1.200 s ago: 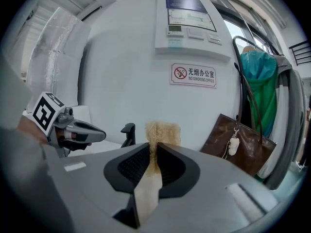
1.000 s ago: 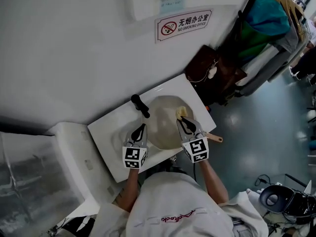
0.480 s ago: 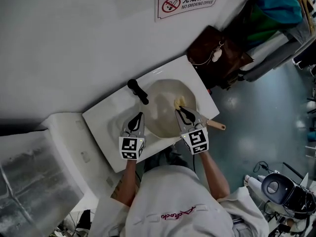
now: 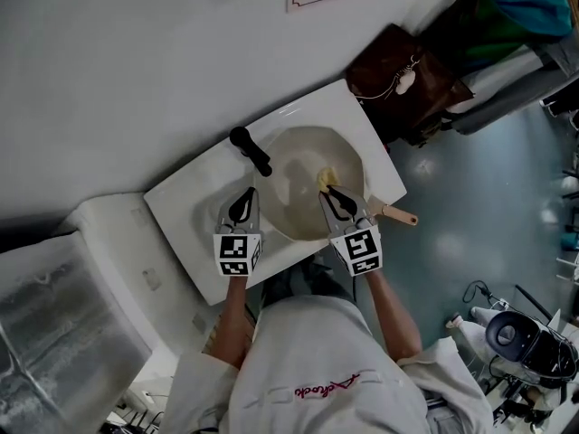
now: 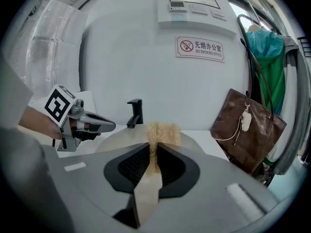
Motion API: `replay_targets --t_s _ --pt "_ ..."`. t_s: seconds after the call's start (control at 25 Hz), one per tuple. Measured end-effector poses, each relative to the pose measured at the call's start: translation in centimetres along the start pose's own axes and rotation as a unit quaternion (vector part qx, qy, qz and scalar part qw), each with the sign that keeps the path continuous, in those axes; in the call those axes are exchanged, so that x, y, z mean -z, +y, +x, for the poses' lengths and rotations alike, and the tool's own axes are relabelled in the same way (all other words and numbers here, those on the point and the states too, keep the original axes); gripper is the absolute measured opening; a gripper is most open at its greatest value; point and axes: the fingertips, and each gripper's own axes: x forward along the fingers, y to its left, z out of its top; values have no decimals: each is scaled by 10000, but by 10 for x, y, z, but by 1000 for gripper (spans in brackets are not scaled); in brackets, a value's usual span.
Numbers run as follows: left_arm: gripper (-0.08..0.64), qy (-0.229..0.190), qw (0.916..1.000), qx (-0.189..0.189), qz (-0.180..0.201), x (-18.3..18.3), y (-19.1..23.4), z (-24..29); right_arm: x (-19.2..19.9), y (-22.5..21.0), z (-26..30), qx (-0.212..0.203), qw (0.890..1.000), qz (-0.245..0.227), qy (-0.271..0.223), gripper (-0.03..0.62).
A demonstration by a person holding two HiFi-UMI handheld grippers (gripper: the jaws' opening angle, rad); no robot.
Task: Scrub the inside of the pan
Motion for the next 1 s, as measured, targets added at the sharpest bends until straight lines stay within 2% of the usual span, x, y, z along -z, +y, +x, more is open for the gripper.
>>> replay_targets --t_s 0.04,0.12,0.56,0.8,1.0 --pt "0 16 10000 4 -25 1 1 2 1 0 1 1 10000 2 12 57" --pt "76 93 9999 64 -98 5 1 7 3 0 3 -1 10000 8 31 57" --pt "84 282 9992 164 -220 16 1 24 4 3 22 -181 9997 -143 108 57" --pt "78 270 9990 179 -313 15 1 24 8 6 37 -317 9977 -517 307 57" --pt "78 255 9989 171 -357 16 1 24 11 10 49 -441 9907 -1157 560 57"
